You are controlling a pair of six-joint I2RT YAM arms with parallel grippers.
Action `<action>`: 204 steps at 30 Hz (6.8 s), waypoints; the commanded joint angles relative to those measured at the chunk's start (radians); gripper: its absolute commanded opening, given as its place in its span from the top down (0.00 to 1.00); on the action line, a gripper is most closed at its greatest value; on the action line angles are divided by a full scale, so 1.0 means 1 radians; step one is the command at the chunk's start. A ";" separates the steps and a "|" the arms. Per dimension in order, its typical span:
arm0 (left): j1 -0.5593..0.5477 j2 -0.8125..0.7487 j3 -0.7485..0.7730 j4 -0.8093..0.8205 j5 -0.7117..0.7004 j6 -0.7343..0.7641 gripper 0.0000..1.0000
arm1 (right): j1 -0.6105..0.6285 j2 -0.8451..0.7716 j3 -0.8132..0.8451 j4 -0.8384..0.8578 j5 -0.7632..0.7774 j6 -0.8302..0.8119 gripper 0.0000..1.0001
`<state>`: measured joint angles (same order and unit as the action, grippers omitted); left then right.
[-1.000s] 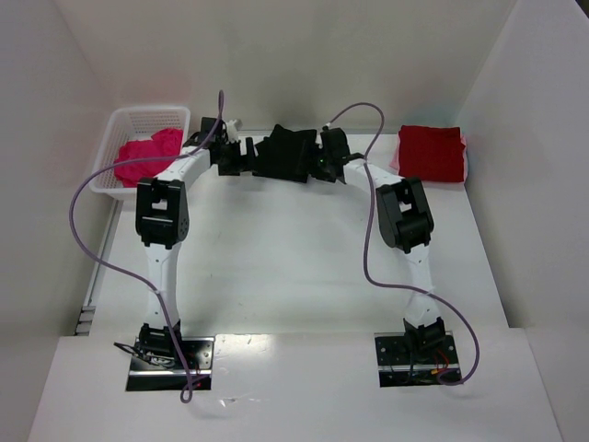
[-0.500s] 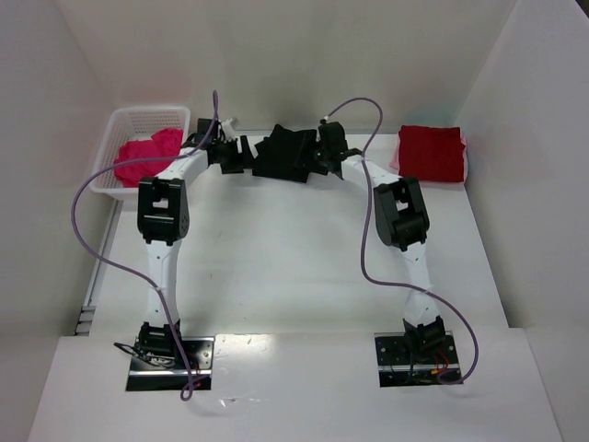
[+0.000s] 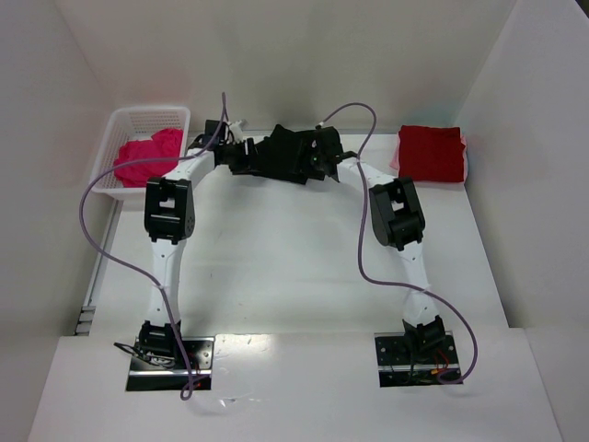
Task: Fold and stack the t-shirts
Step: Fold the long partially folded tshirt into a neat square
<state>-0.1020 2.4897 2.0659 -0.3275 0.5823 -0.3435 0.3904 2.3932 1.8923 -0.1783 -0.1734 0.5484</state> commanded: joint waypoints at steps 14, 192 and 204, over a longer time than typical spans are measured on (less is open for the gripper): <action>-0.025 -0.109 -0.157 0.031 0.018 0.017 0.76 | 0.011 -0.037 -0.025 -0.035 -0.006 -0.045 0.84; -0.004 -0.813 -0.834 0.039 -0.346 -0.229 1.00 | 0.131 -0.209 -0.013 0.037 -0.107 -0.123 0.89; 0.021 -0.781 -0.747 0.027 -0.295 -0.181 1.00 | 0.131 -0.138 0.114 0.003 -0.130 -0.133 0.95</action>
<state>-0.0803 1.7016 1.2766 -0.3092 0.2649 -0.5510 0.5182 2.2654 1.9785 -0.1837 -0.2855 0.4343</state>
